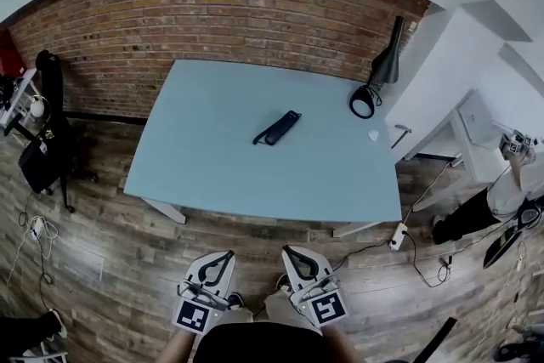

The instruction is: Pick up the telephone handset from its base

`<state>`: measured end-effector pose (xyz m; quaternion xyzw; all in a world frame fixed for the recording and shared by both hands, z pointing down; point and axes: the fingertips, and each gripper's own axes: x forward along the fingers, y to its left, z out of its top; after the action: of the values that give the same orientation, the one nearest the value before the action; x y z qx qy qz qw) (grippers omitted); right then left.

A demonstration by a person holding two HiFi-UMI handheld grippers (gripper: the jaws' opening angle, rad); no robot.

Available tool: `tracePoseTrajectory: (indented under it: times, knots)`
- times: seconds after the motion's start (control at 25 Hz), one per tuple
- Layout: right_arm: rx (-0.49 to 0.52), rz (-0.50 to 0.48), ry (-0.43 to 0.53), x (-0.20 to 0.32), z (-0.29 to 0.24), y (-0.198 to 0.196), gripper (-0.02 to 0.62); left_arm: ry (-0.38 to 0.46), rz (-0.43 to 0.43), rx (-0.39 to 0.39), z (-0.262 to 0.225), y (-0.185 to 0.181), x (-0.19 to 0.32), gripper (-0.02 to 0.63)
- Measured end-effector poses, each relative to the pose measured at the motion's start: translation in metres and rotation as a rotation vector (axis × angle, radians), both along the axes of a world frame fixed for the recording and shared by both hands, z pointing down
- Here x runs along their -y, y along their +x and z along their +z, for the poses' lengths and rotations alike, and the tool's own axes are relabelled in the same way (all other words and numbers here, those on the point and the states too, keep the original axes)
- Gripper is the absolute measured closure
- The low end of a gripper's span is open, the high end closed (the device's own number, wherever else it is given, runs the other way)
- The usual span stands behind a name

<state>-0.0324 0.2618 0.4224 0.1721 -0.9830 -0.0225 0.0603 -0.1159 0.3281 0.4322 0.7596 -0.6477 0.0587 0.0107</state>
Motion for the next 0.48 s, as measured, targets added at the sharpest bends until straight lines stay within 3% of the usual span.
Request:
tracePoseTrajectory:
  times: [0.28, 0.48]
  knots:
    - [0.043, -0.07, -0.033, 0.057, -0.002, 0.031, 0.572, -0.01, -0.081, 0.004, -0.01, 0.036, 0.062, 0.6]
    - [0.019, -0.139, 0.094, 0.076, 0.003, 0.055, 0.572, -0.012, -0.123, -0.009, -0.012, 0.06, 0.1, 0.6]
